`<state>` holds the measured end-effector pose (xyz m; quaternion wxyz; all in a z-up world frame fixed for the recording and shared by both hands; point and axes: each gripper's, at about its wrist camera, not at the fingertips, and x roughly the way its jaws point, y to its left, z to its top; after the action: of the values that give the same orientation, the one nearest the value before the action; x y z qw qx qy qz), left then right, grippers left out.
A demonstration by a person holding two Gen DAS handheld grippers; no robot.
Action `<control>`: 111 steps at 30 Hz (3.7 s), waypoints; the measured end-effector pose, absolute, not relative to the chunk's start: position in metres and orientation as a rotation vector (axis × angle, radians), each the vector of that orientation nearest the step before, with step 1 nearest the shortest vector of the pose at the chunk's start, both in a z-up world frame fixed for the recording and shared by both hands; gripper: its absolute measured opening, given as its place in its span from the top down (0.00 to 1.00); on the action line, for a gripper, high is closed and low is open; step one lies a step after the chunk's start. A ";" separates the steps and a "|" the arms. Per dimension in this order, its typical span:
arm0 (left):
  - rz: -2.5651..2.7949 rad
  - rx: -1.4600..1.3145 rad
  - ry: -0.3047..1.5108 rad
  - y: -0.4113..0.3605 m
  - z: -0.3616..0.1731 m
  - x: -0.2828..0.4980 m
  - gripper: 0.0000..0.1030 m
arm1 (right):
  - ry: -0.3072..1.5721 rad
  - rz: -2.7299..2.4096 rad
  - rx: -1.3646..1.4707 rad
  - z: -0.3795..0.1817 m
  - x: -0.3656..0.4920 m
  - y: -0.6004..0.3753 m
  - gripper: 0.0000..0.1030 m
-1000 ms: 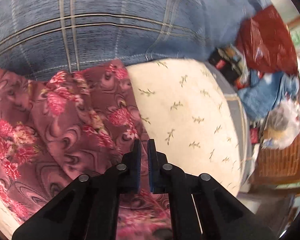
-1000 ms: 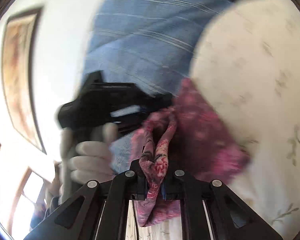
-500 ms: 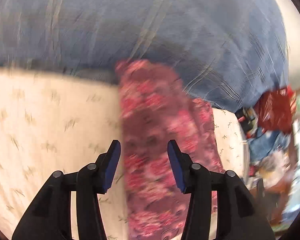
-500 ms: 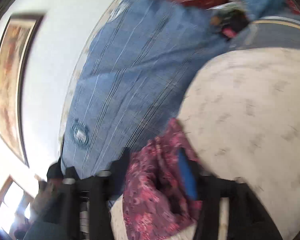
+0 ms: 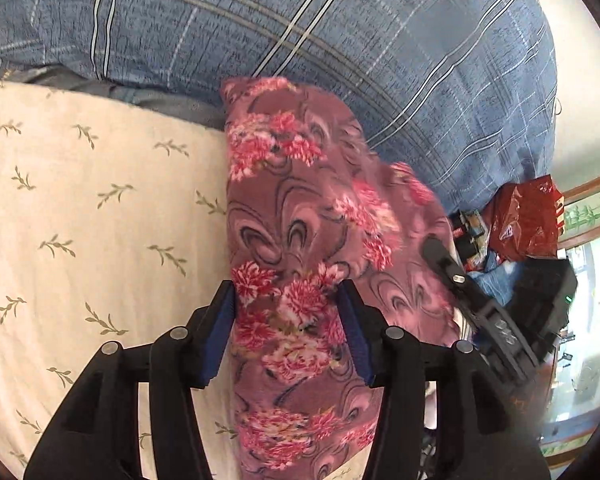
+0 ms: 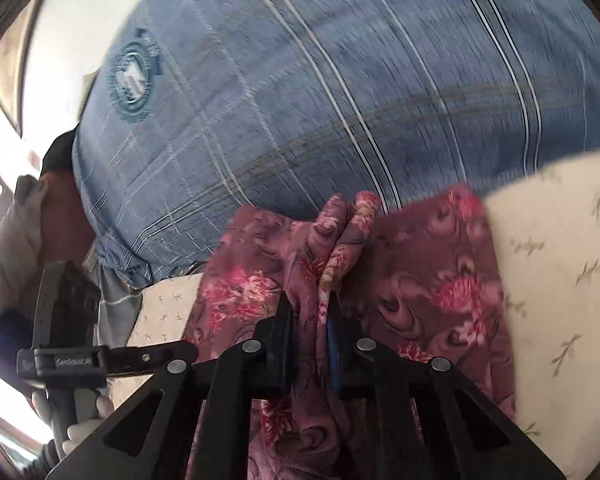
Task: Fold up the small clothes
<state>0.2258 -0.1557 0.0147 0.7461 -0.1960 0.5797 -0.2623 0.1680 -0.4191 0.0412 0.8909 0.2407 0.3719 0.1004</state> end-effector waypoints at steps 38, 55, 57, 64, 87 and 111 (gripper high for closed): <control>-0.479 -0.042 1.231 -0.223 -0.001 0.133 0.47 | 0.773 -0.010 0.681 0.003 0.055 -0.486 0.79; -0.465 -0.063 1.242 -0.210 -0.003 0.112 0.45 | 0.786 -0.121 0.604 -0.004 0.025 -0.455 0.80; -0.465 -0.060 1.238 -0.210 -0.003 0.110 0.44 | 0.762 -0.147 0.629 -0.005 0.022 -0.455 0.79; -0.480 -0.088 1.245 -0.202 -0.003 0.105 0.42 | 0.630 -0.177 0.704 -0.015 0.007 -0.452 0.78; -0.467 -0.284 1.305 -0.215 0.010 0.250 0.42 | 0.901 -0.035 0.535 0.008 0.198 -0.465 0.93; -0.526 -0.275 1.289 -0.217 0.008 0.195 0.46 | 0.899 0.007 0.425 -0.001 0.147 -0.430 0.83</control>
<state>0.1948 -0.2174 0.0078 0.7588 -0.1261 0.5916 -0.2415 0.1474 -0.4303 -0.0006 0.8789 0.2041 0.4312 0.0032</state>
